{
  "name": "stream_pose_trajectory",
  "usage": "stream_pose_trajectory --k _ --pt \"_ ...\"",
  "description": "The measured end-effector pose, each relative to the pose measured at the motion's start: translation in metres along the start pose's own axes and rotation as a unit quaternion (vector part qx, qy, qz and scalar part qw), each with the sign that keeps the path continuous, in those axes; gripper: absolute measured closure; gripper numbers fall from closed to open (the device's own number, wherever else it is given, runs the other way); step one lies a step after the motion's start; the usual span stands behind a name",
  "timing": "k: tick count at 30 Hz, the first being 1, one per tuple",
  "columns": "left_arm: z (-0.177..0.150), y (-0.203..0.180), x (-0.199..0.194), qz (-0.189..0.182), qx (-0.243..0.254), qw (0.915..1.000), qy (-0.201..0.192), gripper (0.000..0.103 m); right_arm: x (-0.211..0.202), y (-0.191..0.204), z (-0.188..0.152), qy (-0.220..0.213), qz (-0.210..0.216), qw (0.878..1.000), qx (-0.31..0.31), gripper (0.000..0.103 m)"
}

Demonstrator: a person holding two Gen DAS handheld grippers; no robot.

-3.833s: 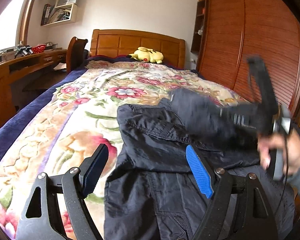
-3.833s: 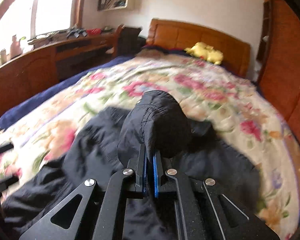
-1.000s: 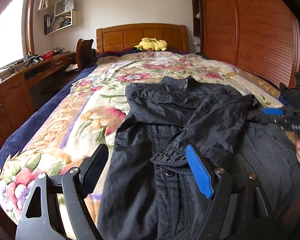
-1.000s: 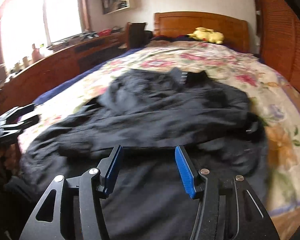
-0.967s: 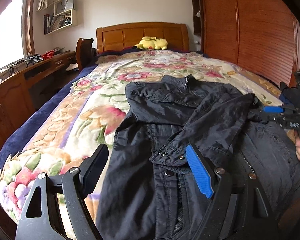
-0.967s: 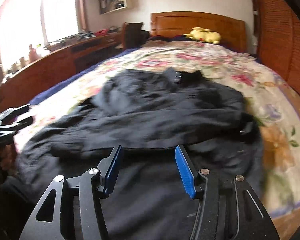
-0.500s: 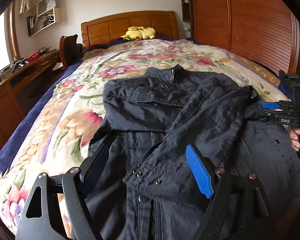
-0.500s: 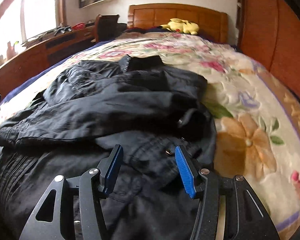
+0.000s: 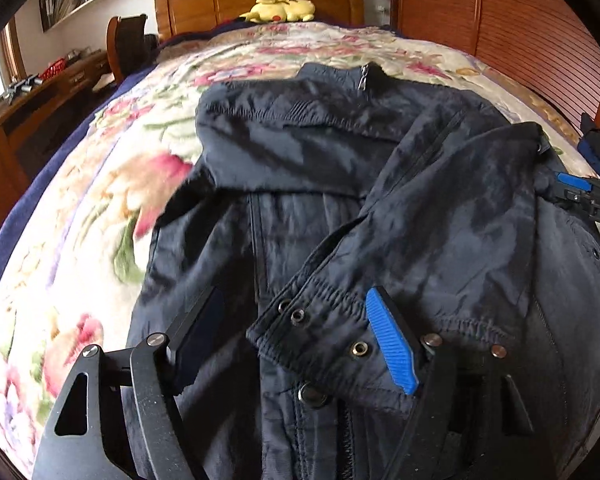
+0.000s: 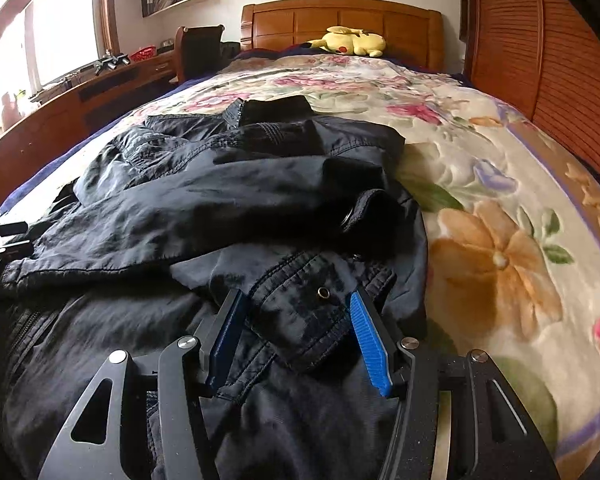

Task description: Fold large clothes

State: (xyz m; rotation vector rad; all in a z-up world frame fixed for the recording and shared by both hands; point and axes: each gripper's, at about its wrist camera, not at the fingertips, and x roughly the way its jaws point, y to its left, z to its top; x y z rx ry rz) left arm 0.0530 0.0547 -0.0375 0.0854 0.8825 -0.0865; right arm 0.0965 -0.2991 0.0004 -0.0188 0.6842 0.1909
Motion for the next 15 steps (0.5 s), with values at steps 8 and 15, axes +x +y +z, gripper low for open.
stream_pose_trajectory --k 8,15 --pt "-0.014 0.005 0.001 -0.014 -0.012 0.9997 0.017 0.028 -0.004 -0.004 -0.004 0.002 0.0 1.0 0.01 0.047" --pt "-0.02 -0.005 -0.009 -0.026 0.006 0.9996 0.0 0.061 -0.015 0.0 -0.01 0.003 0.002 1.0 0.001 0.047"
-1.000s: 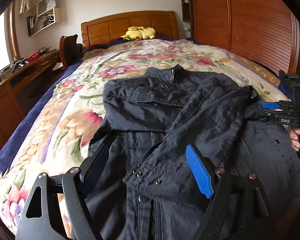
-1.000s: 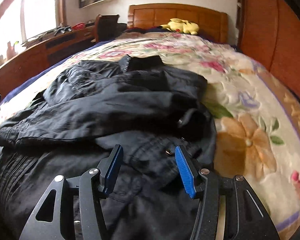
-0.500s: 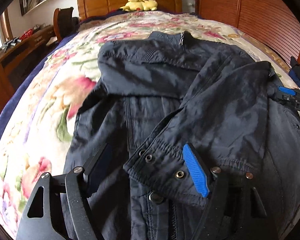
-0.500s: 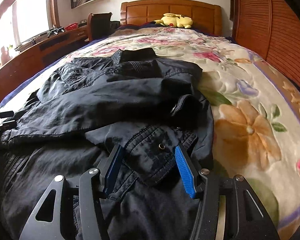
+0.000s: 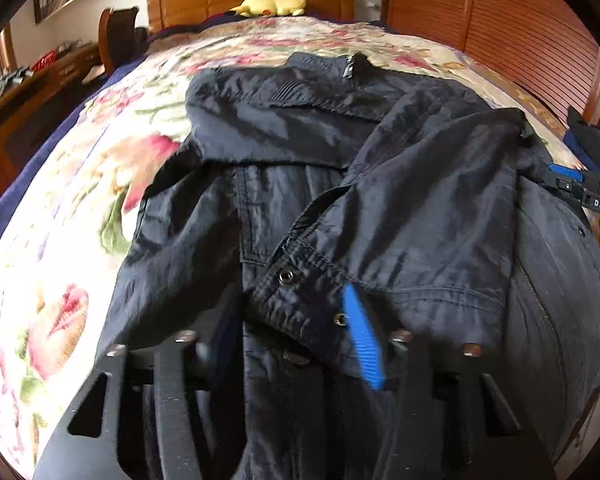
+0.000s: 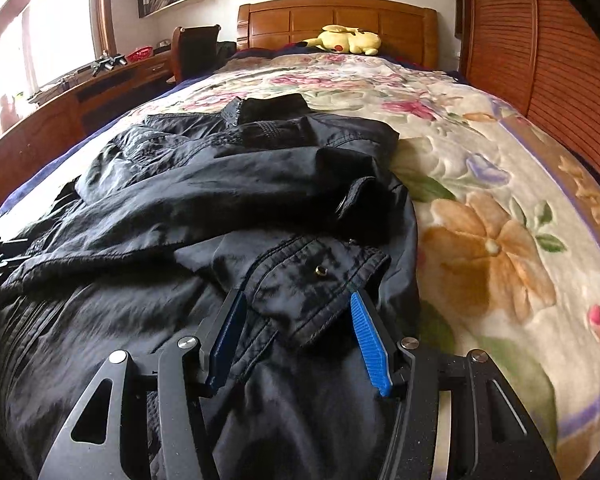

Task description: Fold large clothes

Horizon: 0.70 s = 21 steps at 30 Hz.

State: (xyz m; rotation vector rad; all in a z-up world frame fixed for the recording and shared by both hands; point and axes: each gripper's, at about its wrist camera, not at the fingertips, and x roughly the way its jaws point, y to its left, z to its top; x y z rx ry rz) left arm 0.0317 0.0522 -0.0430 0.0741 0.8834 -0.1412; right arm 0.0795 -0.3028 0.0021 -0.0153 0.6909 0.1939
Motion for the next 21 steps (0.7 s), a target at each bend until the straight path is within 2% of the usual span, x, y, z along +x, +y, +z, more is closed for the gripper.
stream_pose_trajectory --k 1,2,4,5,6,12,21 --pt "0.0 -0.002 -0.004 0.006 0.006 0.9999 -0.006 0.068 -0.002 0.001 -0.001 -0.001 0.001 1.0 -0.001 0.047" --pt "0.001 -0.004 -0.005 0.017 0.013 0.9997 -0.008 0.081 -0.004 0.001 -0.003 -0.001 0.002 1.0 -0.003 0.047" --pt "0.004 -0.008 -0.012 0.017 0.026 0.9993 -0.021 0.087 -0.007 0.003 -0.006 0.0 0.002 1.0 -0.005 0.047" --pt "0.006 -0.009 -0.014 0.018 0.032 0.999 -0.025 0.096 -0.008 0.003 -0.007 0.0 0.001 1.0 -0.006 0.047" --pt "0.008 -0.009 -0.017 0.018 0.037 0.9987 -0.029 0.1 -0.009 0.004 -0.008 0.0 0.0 1.0 -0.006 0.047" --pt "0.041 0.014 -0.043 0.024 0.021 0.996 -0.083 0.1 -0.012 0.003 -0.011 -0.008 -0.001 1.0 0.002 0.047" --pt "0.079 0.054 -0.036 0.038 -0.001 0.995 -0.092 0.1 -0.006 0.008 -0.016 -0.005 -0.013 1.0 -0.001 0.047"
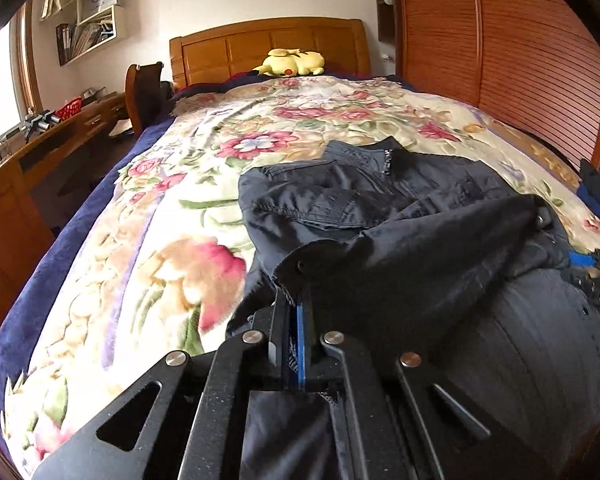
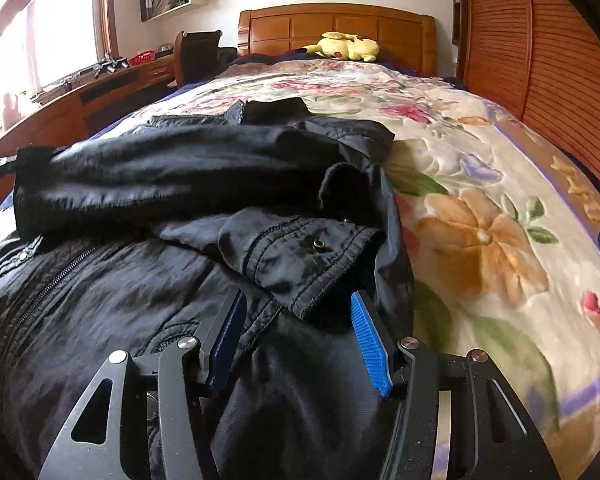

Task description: Fold large clothes

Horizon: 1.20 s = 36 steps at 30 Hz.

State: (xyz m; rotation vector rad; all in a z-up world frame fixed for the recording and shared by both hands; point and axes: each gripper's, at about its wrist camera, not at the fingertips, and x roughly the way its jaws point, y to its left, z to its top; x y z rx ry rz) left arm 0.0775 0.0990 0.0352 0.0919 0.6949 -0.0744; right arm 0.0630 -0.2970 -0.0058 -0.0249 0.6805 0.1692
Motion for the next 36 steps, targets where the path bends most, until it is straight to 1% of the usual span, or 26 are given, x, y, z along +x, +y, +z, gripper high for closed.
stream_pose_trajectory --k 5,9,13,14,15,17,18,19,21,22,24,26,28,29,30,33,36 --pt "-0.01 -0.001 0.001 -0.004 0.001 1.0 -0.002 0.1 0.006 0.005 0.0 0.009 -0.005 1.0 -0.013 0.047" --pt "-0.023 -0.008 -0.005 -0.005 0.005 1.0 -0.003 0.1 0.004 0.009 -0.001 -0.004 -0.009 1.0 -0.021 0.047" --pt "-0.029 -0.012 -0.012 -0.006 0.002 1.0 -0.005 0.1 0.004 0.011 -0.002 -0.005 -0.015 1.0 -0.025 0.047" --pt "-0.03 -0.012 -0.014 -0.006 0.001 1.0 -0.004 0.098 0.004 0.011 -0.002 -0.005 -0.015 1.0 -0.025 0.047" --pt "-0.032 -0.013 -0.016 -0.002 0.001 1.0 -0.005 0.097 0.003 0.011 -0.004 -0.006 -0.016 1.0 -0.025 0.047" --pt "-0.035 -0.015 -0.022 0.019 0.004 0.9998 -0.01 0.096 0.003 0.011 -0.004 -0.006 -0.017 1.0 -0.023 0.047" --pt "-0.037 -0.015 -0.026 0.027 0.005 0.9995 -0.014 0.092 0.004 0.01 -0.003 -0.005 -0.017 1.0 -0.023 0.047" --pt "-0.039 -0.015 -0.029 0.029 0.006 0.9994 -0.017 0.088 0.004 0.011 -0.003 -0.005 -0.017 1.0 -0.024 0.047" --pt "-0.043 -0.012 -0.038 0.024 0.002 0.9994 -0.027 0.068 0.004 0.01 -0.003 -0.003 -0.017 1.0 -0.025 0.047" --pt "-0.046 -0.011 -0.042 0.021 0.0 0.9993 -0.031 0.064 0.004 0.01 -0.003 -0.002 -0.017 1.0 -0.025 0.047" --pt "-0.052 -0.008 -0.049 0.016 -0.001 0.9994 -0.031 0.062 0.004 0.009 -0.003 0.001 -0.016 1.0 -0.026 0.047" --pt "-0.058 -0.005 -0.053 0.01 0.003 0.9997 -0.023 0.059 0.004 0.009 -0.003 0.001 -0.017 0.999 -0.027 0.047" --pt "-0.063 -0.004 -0.058 0.013 0.005 0.9996 -0.026 0.046 0.003 0.009 -0.003 0.0 -0.02 0.999 -0.029 0.047" --pt "-0.067 -0.002 -0.062 0.015 0.003 0.9994 -0.031 0.029 0.003 0.008 -0.003 0.0 -0.02 0.999 -0.03 0.047" --pt "-0.07 -0.001 -0.065 0.013 0.0 0.9993 -0.035 0.021 0.003 0.008 -0.003 0.0 -0.021 0.999 -0.031 0.047" --pt "-0.083 0.005 -0.071 -0.001 -0.01 0.9995 -0.028 0.021 0.003 0.006 -0.003 0.0 -0.021 0.999 -0.031 0.047" --pt "-0.098 0.009 -0.074 0.007 -0.011 0.9997 -0.022 0.021 0.003 0.005 -0.003 0.0 -0.021 0.999 -0.031 0.047"
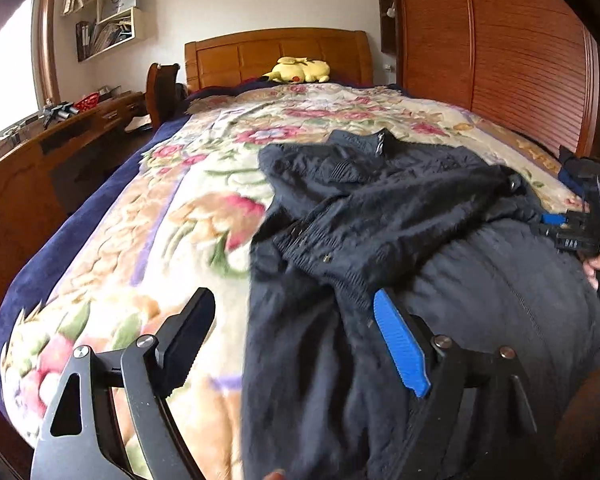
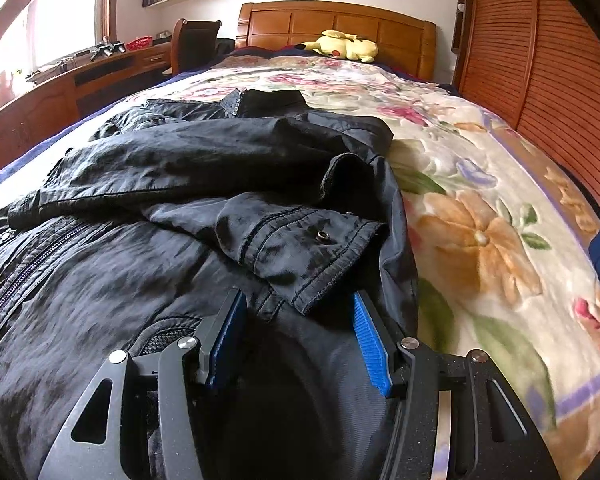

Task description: Fold large clothes

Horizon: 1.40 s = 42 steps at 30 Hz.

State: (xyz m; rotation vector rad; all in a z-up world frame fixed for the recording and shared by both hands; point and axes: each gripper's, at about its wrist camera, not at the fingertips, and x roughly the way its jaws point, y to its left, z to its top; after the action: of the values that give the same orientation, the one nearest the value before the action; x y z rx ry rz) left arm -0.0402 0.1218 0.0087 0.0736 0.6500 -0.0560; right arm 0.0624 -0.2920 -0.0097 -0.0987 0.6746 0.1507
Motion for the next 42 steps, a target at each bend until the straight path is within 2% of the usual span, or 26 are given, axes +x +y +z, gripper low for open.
stream_pose_trajectory --k 7,14,22,28,34,37,40,42 --pt "-0.035 0.023 0.004 0.005 -0.024 0.999 0.037 0.021 0.002 -0.003 0.001 0.008 0.005 1.0 -0.002 0.047" --pt "-0.057 0.034 0.002 0.001 -0.038 0.998 0.052 0.021 0.008 -0.008 0.004 0.022 0.018 1.0 0.007 0.047" --pt "-0.075 0.035 -0.002 -0.02 -0.058 0.9968 0.05 0.036 0.007 -0.011 0.005 0.043 0.016 0.999 0.019 0.047" --pt "-0.079 0.033 -0.008 -0.031 -0.063 0.9966 0.044 0.049 -0.04 -0.003 -0.018 0.031 -0.009 0.999 -0.002 0.047" --pt "-0.081 0.027 -0.009 -0.026 -0.061 0.9971 0.038 0.052 -0.078 -0.006 -0.053 0.031 0.004 0.999 0.005 0.047" --pt "-0.081 0.027 -0.009 -0.027 -0.061 0.997 0.037 0.052 -0.095 -0.008 -0.065 0.029 0.025 0.999 0.019 0.047" --pt "-0.082 0.025 -0.01 -0.034 -0.062 0.9968 0.037 0.057 -0.108 -0.002 -0.074 0.033 0.05 0.998 0.013 0.047" --pt "-0.084 0.025 -0.011 -0.037 -0.065 0.9966 0.036 0.057 -0.116 -0.001 -0.079 0.032 0.051 0.998 0.001 0.047"
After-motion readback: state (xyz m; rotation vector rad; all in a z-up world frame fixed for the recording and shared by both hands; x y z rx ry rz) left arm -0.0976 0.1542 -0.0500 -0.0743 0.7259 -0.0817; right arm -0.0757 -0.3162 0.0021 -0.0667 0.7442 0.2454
